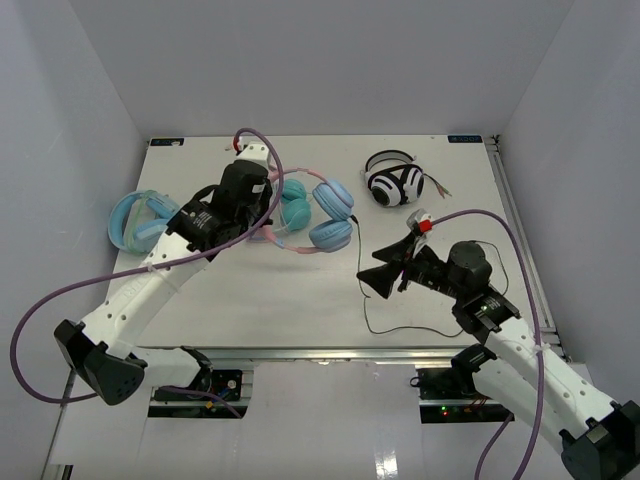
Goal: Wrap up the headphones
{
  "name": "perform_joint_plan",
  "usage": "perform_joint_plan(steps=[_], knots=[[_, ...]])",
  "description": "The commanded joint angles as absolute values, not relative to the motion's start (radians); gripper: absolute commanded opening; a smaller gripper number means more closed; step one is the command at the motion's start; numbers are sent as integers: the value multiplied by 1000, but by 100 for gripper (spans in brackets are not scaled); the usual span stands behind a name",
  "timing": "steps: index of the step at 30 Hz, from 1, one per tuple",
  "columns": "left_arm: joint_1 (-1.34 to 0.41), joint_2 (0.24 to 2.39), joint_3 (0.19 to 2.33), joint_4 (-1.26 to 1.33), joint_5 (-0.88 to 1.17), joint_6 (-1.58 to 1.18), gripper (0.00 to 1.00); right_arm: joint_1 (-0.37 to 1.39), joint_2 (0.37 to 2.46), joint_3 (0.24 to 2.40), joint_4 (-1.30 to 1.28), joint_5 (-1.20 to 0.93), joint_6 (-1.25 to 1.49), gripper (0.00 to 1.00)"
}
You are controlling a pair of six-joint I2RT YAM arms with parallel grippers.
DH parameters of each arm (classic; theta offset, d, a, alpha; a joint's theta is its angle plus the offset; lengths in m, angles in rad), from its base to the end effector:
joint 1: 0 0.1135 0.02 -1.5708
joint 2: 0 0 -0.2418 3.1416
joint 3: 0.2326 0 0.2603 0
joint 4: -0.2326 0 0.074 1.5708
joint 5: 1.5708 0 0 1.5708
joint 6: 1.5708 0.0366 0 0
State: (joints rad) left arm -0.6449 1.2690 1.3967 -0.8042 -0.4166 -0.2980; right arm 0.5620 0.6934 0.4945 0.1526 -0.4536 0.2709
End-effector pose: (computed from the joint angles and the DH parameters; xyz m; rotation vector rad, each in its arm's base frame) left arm 0.2291 -0.1538 0.3689 0.1579 2.1754 -0.0640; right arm 0.1615 0.1207 0.2719 -0.6057 1.5975 0.9965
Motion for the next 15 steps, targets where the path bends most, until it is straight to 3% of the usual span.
perform_joint_plan(steps=[1, 7, 15], knots=[[-641, 1219, 1487, -733, -314, -343, 0, 622, 725, 459, 355, -527, 221, 82], [-638, 1193, 1512, -733, -295, -367, 0, 647, 800, 408, 429, -488, 181, 77], [-637, 1195, 1587, -748, -326, -403, 0, 690, 890, 294, 642, -476, 219, 57]])
